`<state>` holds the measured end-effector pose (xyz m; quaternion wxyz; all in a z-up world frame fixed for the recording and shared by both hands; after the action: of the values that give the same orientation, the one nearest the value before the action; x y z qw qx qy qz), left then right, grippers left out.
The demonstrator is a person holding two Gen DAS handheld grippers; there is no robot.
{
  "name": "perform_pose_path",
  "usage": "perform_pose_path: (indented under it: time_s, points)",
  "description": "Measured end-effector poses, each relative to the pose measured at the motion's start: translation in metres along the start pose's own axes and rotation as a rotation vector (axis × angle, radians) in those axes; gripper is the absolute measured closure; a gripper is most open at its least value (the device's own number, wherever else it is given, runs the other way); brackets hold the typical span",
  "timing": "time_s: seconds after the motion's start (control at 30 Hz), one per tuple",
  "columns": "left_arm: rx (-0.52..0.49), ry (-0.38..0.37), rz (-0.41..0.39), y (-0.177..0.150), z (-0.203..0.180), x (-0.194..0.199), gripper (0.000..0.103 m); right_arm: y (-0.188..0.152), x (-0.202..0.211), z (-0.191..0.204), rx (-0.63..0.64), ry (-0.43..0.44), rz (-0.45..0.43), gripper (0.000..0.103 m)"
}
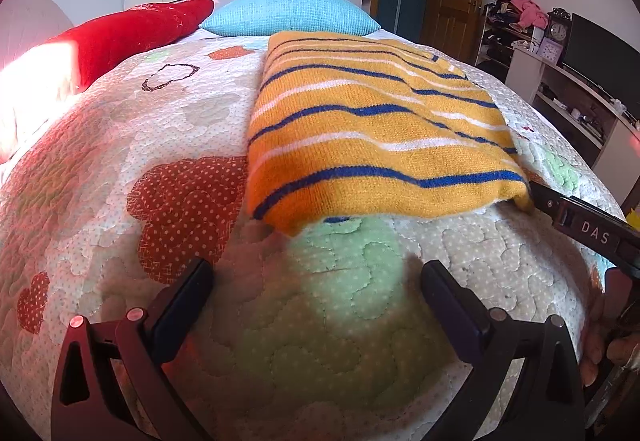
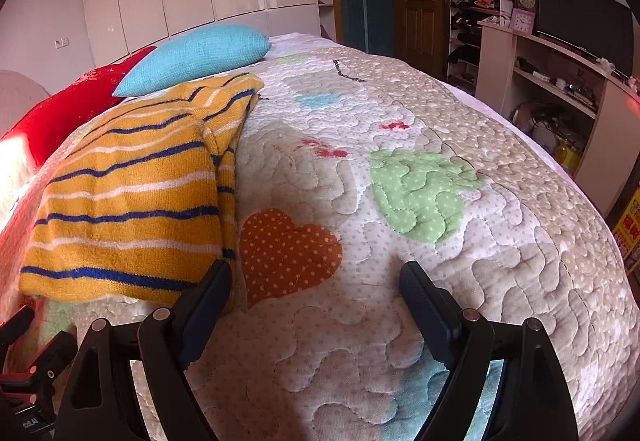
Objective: Fold small clothes
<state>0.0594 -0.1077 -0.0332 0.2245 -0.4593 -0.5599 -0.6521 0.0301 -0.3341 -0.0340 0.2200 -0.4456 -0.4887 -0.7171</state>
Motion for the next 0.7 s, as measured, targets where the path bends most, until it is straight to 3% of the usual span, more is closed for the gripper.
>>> perform_pose_path:
  time_s: [0.23, 0.43, 0.7]
  points:
    - [0.003, -0.029, 0.010, 0.000, 0.003, 0.001, 0.000, -0.006, 0.002, 0.000, -0.027, -0.054, 0.008, 0.012]
    - [-0.002, -0.035, 0.017, -0.002, 0.004, 0.002, 0.000, -0.033, 0.010, 0.014, 0.022, -0.185, -0.047, 0.010]
    - [-0.009, -0.047, 0.021, -0.004, 0.006, 0.004, 0.000, -0.039, 0.013, 0.015, -0.007, -0.216, -0.054, 0.008]
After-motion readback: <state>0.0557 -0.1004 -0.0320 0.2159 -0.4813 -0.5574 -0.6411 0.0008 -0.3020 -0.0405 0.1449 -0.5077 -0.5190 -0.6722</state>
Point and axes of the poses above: each gripper's, at about its wrist camera, not at the fingertips, and x roughly against the way its jaws point, z to its left, y to its top, the point moved 4 cm from there along -x, roughly the way its jaws point, and after that the axes turned 15 degrees about z, right-handed, at the moved point
